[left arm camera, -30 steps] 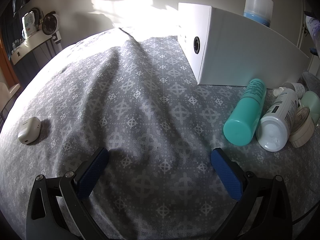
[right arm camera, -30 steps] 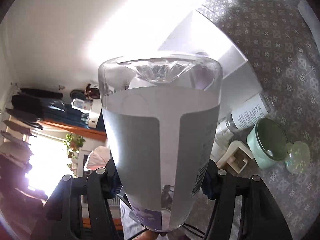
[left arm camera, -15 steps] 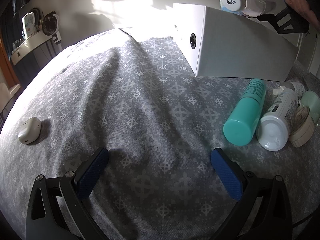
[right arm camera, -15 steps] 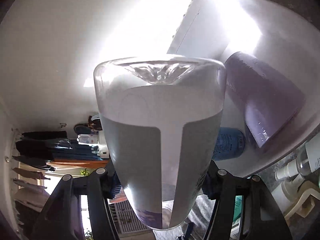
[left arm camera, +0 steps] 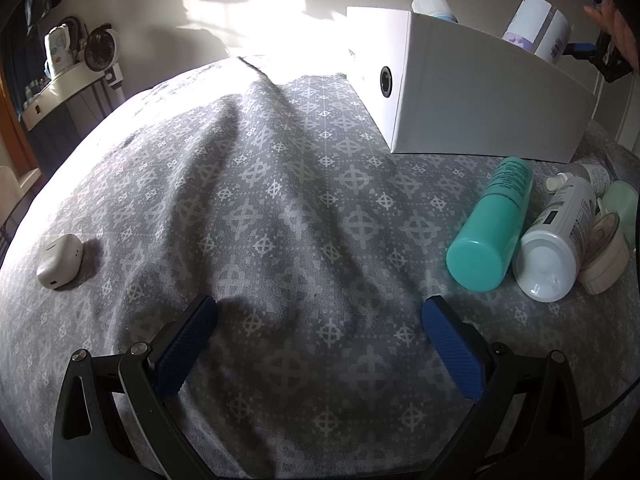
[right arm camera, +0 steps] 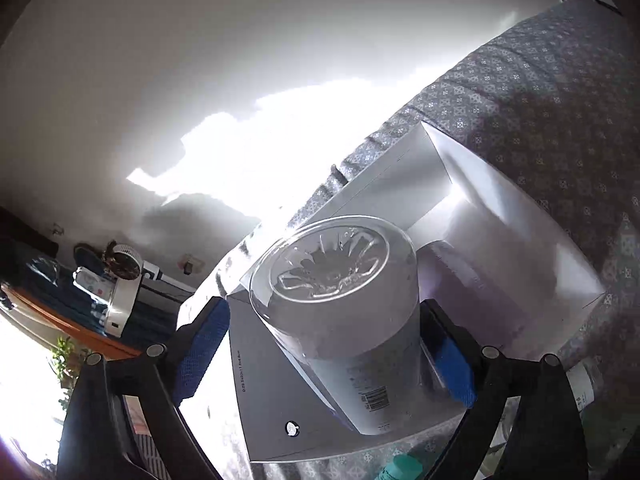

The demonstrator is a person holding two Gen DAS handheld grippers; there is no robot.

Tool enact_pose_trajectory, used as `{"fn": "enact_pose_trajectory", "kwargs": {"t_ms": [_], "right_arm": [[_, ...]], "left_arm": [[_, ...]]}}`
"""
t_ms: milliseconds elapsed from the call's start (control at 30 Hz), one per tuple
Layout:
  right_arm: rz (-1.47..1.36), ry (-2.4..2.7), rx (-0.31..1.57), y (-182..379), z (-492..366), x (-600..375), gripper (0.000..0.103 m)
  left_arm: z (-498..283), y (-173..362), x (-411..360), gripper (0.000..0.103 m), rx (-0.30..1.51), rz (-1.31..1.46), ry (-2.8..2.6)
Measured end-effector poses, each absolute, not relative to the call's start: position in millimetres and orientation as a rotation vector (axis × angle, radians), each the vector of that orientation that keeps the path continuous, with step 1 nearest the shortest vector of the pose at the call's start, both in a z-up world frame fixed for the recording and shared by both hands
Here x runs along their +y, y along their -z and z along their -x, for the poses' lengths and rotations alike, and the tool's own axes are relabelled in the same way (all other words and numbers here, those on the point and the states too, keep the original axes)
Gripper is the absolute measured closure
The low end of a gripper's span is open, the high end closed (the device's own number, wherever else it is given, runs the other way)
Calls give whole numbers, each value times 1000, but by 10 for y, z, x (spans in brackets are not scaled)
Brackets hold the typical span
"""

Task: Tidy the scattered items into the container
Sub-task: 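Lower the clear bottle into the white box and open the right gripper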

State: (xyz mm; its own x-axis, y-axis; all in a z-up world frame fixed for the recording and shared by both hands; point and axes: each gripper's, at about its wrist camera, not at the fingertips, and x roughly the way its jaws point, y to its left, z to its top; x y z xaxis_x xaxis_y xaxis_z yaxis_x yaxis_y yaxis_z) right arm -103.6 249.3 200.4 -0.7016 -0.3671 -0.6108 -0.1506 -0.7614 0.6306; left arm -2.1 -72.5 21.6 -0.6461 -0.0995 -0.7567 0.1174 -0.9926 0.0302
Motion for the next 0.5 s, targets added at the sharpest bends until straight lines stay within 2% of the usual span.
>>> {"fn": "enact_pose_trajectory", "kwargs": {"t_ms": [167,300,433,500], "right_arm": [[-982,2667,-977,-2206,86,2311,8],[-809,2861,-761,-2138,-769,2351,0],[-1077,2901,-521,-1737,-1182,2439,0],[-1231,2886,-430,-1520,-1332,2498,0]], "left_arm": [[24,-220,-731,0,37,-1263,2747],[43,-240,-770,0,61,-1280,2756],[75,-288,-786,0,34,-1355,2772],[74,-383,-832,0,78,-1351,2775]]}}
